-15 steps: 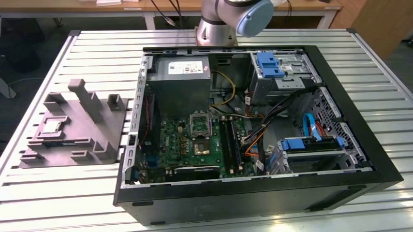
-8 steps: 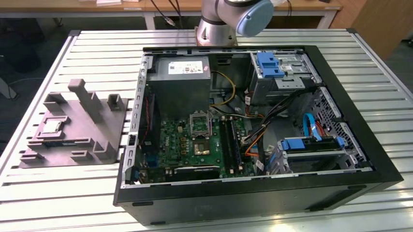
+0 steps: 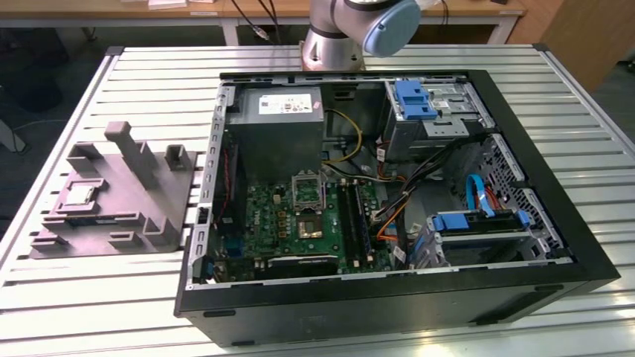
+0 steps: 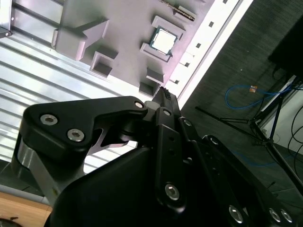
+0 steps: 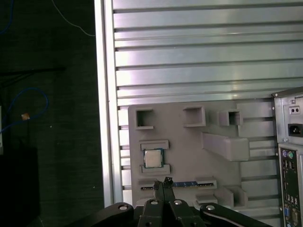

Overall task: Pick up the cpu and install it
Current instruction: 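Pick up the cpu and move it towards the insertion slot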

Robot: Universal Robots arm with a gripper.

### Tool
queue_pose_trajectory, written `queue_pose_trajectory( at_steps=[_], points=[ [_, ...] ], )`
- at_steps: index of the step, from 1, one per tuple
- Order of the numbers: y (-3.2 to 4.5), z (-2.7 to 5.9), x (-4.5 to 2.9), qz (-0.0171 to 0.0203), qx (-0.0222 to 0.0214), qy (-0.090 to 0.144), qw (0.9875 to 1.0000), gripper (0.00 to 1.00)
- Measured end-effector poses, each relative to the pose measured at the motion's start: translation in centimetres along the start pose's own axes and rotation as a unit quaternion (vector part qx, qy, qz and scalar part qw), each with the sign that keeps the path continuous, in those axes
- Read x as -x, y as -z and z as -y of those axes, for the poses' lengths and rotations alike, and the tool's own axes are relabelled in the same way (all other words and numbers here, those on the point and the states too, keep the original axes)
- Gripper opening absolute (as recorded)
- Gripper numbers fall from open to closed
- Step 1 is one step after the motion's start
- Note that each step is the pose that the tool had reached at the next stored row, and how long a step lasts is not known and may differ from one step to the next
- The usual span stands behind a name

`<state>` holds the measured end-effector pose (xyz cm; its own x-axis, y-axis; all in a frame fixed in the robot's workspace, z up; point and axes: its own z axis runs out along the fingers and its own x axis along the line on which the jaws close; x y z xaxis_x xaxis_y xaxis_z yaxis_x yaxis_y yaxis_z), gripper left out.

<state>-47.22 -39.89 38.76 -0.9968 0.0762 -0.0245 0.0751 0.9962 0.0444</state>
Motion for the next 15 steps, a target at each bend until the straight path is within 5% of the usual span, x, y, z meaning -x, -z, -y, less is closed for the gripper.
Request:
queue_pose_trajectory(
  at_steps=[9, 15],
  points=[
    [0.00, 0.00, -0.03, 0.0000, 0.0000, 0.000, 1.0000, 0.11],
    [0.00, 0.00, -0.05, 0.0000, 0.0000, 0.000, 1.0000, 0.35]
  ],
)
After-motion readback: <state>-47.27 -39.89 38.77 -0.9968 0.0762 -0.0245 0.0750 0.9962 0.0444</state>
